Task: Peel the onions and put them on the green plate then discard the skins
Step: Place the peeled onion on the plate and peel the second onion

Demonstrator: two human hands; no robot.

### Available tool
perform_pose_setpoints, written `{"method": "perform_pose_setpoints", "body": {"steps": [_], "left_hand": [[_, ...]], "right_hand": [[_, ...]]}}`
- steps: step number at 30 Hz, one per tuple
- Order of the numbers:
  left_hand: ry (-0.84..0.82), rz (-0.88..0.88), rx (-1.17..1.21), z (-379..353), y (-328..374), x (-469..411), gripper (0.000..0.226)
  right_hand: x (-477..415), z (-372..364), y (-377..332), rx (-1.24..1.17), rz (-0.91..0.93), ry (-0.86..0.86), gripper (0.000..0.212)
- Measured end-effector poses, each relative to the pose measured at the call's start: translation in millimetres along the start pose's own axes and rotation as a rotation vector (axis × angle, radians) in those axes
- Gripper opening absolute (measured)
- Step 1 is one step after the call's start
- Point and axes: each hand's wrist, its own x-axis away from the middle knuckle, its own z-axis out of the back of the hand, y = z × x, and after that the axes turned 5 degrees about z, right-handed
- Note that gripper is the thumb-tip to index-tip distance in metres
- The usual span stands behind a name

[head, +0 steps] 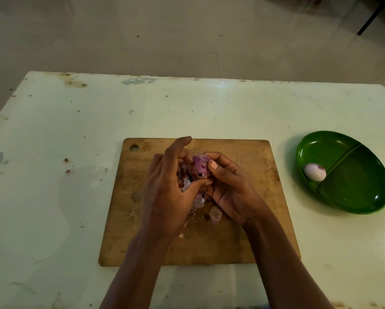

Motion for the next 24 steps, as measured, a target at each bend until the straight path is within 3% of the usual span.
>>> {"method": "perform_pose_setpoints", "body": {"steps": [5, 11, 18, 24], "left_hand": [[-0.059, 0.034, 0.017, -0.7, -2.9, 0.7, 0.076], [-0.026, 0.029, 0.014, -2.6, 0.9, 4.1, 0.052], [0.012, 0.088, 0.088, 1.0, -0.9, 0.8, 0.080], [0.005, 0.009, 0.008, -0.6, 3.4, 0.2, 0.070]], "right_hand": [[0.1, -0.2, 1.1, 0.003, -0.009, -0.018, 0.051], [0.4, -0.9, 0.4, -0.078, 0.009, -0.017, 0.042], [-0.5, 0.7, 1.8, -0.053, 0.009, 0.008, 0.047], [-0.8, 1.6, 2.4, -0.043, 0.015, -0.002, 0.050]]}}
